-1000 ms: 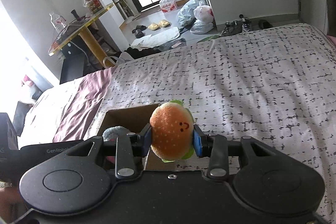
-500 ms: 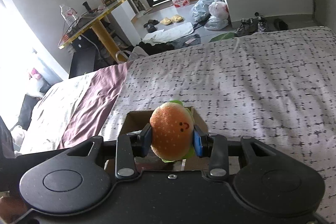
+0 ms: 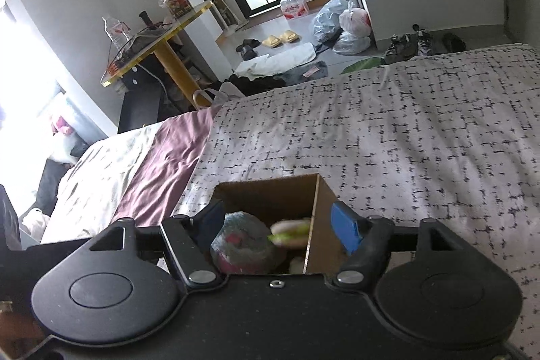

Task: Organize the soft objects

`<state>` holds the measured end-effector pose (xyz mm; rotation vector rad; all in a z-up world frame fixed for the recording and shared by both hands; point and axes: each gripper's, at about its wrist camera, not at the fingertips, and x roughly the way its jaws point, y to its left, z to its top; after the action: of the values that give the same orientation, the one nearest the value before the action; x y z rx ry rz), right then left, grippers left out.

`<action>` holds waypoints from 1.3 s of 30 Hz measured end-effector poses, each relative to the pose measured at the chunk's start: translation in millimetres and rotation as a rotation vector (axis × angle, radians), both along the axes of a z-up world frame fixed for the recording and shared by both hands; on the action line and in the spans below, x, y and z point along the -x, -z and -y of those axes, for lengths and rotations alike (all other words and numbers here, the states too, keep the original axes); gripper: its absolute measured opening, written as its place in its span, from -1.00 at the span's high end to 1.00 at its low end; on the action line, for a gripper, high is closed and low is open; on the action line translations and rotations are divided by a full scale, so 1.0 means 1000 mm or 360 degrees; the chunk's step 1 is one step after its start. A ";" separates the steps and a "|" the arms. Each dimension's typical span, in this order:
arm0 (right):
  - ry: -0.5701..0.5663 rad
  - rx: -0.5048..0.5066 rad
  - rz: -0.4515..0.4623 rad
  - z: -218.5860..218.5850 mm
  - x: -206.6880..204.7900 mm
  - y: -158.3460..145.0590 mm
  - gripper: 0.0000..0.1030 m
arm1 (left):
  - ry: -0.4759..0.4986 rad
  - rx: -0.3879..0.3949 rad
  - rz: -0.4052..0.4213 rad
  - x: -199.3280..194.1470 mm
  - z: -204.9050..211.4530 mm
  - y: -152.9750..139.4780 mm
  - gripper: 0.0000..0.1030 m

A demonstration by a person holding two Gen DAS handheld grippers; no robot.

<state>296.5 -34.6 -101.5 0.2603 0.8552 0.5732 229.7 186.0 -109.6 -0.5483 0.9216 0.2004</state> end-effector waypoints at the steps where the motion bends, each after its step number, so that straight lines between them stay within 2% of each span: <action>1: 0.0004 0.0001 0.0002 0.004 0.002 -0.002 -0.37 | 0.0003 -0.0003 0.0000 0.000 0.002 -0.001 -0.47; 8: 0.0043 -0.0010 0.0019 0.028 0.012 -0.013 -0.55 | 0.0021 -0.0083 -0.0009 0.007 0.018 -0.014 -0.51; 12: 0.0052 -0.0020 0.0026 0.040 0.019 -0.019 -0.63 | 0.0020 -0.0145 0.0004 0.015 0.028 -0.026 -0.61; 17: 0.0082 -0.0019 0.0045 0.060 0.030 -0.030 -0.84 | 0.0032 -0.0202 0.0006 0.023 0.041 -0.041 -0.65; 19: 0.0096 -0.0028 0.0055 0.068 0.035 -0.035 -0.88 | 0.0037 -0.0230 0.0018 0.026 0.046 -0.047 -0.79; 25: 0.0126 -0.0031 0.0084 0.086 0.048 -0.046 -1.00 | 0.0059 -0.0248 0.0059 0.040 0.058 -0.061 -0.89; 28: 0.0128 -0.0025 0.0092 0.091 0.056 -0.050 -1.00 | 0.0075 -0.0250 0.0076 0.049 0.065 -0.065 -0.99; 39: 0.0130 -0.0009 0.0136 0.113 0.094 -0.069 -1.00 | 0.0133 -0.0368 0.0130 0.086 0.085 -0.089 -1.00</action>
<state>202.4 -148.1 -32.6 0.2728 0.7569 0.5073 144.1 101.3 -20.5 -0.3018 0.8270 0.2045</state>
